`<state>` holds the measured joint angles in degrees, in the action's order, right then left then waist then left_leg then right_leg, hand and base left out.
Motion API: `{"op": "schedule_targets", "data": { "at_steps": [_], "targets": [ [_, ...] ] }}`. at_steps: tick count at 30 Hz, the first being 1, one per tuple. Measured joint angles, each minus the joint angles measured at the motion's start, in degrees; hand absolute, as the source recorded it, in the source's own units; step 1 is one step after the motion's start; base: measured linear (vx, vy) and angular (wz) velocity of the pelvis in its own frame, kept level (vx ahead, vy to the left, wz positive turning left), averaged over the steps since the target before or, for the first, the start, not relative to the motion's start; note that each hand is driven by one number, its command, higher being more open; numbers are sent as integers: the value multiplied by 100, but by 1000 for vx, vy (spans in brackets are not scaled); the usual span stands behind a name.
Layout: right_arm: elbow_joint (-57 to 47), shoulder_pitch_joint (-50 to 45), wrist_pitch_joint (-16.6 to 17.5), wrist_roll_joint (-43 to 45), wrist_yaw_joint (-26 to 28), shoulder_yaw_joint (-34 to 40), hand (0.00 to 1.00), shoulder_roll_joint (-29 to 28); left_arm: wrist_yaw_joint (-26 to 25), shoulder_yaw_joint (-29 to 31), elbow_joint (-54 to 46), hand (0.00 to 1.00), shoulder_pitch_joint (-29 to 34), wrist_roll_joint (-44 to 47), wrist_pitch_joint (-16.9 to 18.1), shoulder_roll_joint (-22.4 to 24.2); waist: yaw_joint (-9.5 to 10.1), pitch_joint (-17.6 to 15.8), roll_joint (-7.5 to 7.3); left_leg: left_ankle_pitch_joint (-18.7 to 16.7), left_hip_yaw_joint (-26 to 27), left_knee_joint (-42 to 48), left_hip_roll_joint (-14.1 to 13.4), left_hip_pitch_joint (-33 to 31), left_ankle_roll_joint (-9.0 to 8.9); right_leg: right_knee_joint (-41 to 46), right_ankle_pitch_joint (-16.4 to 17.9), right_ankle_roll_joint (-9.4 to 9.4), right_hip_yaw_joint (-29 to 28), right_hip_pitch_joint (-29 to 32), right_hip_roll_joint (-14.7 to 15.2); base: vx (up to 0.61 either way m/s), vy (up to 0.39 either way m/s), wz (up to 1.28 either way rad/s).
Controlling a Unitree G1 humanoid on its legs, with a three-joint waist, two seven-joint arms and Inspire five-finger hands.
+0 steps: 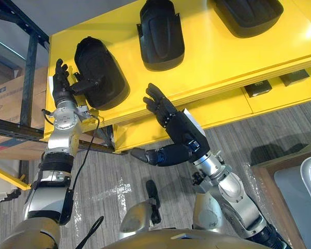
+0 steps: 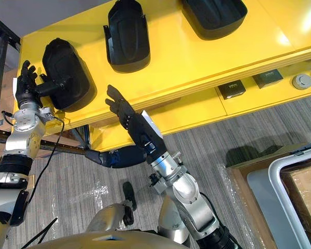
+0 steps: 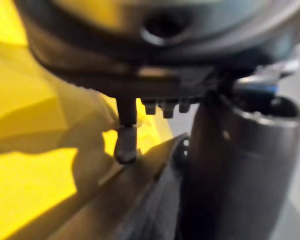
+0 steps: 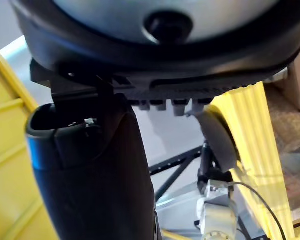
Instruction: Walk over and take three plastic housings, then place them on the shelf
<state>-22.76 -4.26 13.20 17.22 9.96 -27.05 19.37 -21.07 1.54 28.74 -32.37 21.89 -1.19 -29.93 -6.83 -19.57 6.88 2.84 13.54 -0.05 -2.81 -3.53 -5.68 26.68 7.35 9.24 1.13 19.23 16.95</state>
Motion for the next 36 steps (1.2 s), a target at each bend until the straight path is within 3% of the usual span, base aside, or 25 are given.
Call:
{"op": "schedule_targets", "data": {
  "at_steps": [1,4,6,9,11,13,15,19,23,28,36],
  "targets": [
    [5,-327,9,-12,-34,-1,100,-208,-413,2,-495,100,-147,37,12,5,5,-17,-22,-10,-16,-24,-23,197,-13,-132,-12,12,86,-266,-7,78,-31,6],
    [309,-453,20,-41,-78,-7,100,-229,-506,5,-1120,100,-325,57,86,-58,-65,-19,-26,-11,-154,-63,-75,328,-14,-377,-73,46,298,-599,-43,26,-22,14],
    [507,-463,33,-126,-54,0,100,-269,-503,0,-1407,100,-507,80,616,-311,-65,-11,-48,-11,-175,-116,-88,472,-14,-489,-100,42,341,-780,-66,36,-10,6],
    [542,-435,74,-126,-57,32,100,-321,-525,88,-1880,100,-805,150,752,-527,-83,4,-51,-10,-270,-121,-92,492,-12,-620,-136,59,467,-940,-67,20,-1,12],
    [569,-280,181,-364,-143,141,100,-339,-266,206,-3277,100,-210,227,880,-433,-44,83,-71,-14,-347,-224,-165,749,-14,-921,-175,70,634,-1366,-137,68,-13,17],
    [649,-107,382,-532,-207,313,100,-368,140,186,-4214,100,523,-10,1203,-248,85,399,-99,-60,-427,-242,-234,812,-70,-1092,-183,63,756,-1552,-201,108,-22,20],
    [651,156,569,-552,-302,600,100,-397,487,192,-4966,100,1392,-230,1471,257,227,692,-151,-60,-564,-246,-256,832,-71,-1245,-186,58,953,-1773,-209,96,-22,35],
    [652,334,773,-557,-454,807,100,-614,949,125,-5328,100,2770,-438,1599,1264,391,838,-238,-60,-783,-259,-289,890,-72,-1520,-257,61,1257,-2129,-244,22,-16,31],
    [727,269,772,-581,-416,822,100,-760,1332,-41,-5345,100,3824,-462,1589,1764,525,905,-349,-53,-884,-328,-288,855,-69,-1834,-404,75,1417,-2317,-277,-30,15,18],
    [915,266,600,-577,-96,817,100,-775,1587,-139,-5477,100,4438,-586,1593,1935,619,1069,-499,41,-1032,-446,-287,811,-73,-1997,-462,67,1575,-2424,-308,-3,3,15],
    [1438,211,99,-781,-53,553,100,-511,1625,-191,-5656,100,5076,-446,1671,2227,786,1148,-507,67,-1121,-498,-289,774,-77,-2071,-491,47,1675,-2475,-325,6,-5,7]
  ]
}}
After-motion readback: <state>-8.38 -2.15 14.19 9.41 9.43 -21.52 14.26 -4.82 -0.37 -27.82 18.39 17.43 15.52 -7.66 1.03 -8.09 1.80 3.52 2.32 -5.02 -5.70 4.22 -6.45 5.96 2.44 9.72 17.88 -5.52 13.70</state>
